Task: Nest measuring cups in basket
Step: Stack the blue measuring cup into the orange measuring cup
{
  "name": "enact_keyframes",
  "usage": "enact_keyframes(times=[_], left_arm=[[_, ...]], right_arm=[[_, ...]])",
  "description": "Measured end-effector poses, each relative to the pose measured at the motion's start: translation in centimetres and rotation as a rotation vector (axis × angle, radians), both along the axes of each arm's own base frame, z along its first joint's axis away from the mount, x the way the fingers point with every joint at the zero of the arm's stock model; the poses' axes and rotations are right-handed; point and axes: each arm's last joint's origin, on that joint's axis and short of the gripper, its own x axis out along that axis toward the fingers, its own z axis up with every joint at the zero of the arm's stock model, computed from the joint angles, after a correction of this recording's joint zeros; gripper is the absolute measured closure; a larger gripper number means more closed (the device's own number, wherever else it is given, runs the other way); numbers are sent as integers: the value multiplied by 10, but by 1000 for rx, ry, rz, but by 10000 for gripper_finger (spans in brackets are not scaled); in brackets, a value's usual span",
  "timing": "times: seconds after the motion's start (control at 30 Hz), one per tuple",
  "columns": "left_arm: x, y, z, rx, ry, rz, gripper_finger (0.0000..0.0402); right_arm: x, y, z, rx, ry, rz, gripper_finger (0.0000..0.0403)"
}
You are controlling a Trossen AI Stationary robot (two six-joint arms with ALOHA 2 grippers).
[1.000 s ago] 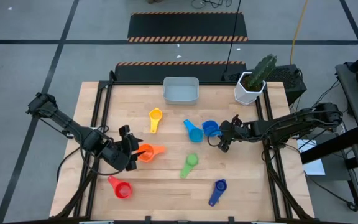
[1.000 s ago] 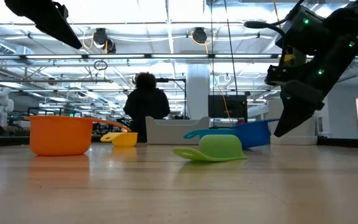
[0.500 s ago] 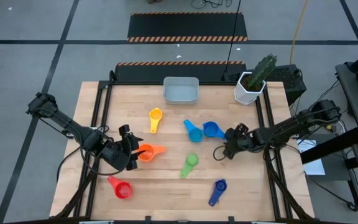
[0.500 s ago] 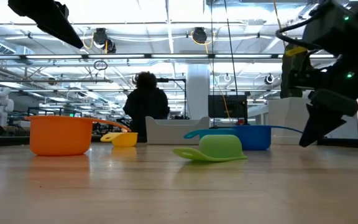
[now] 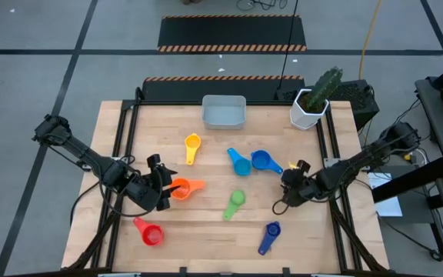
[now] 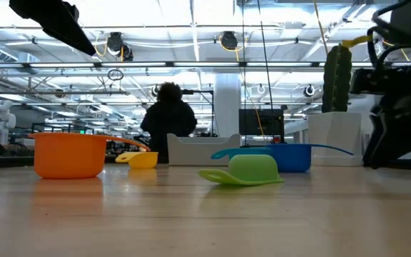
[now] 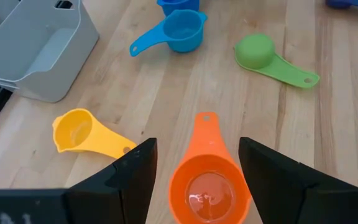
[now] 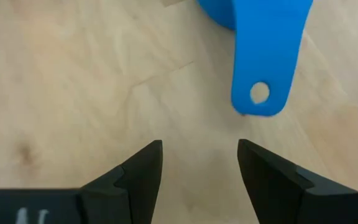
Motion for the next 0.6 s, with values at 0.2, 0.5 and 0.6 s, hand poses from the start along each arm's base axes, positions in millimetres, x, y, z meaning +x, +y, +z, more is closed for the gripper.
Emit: enact_keyframes(times=[0.2, 0.5, 0.6], left_arm=[[0, 0, 0, 1, -1, 1, 172], [1, -1, 1, 14, -16, -11, 172], [2, -1, 2, 15, -27, -20, 172]], right_arm=[[2, 9, 17, -127, -33, 28, 219], [11, 16, 8, -485, -39, 401, 231], [9, 14, 0, -497, -52, 419, 210]])
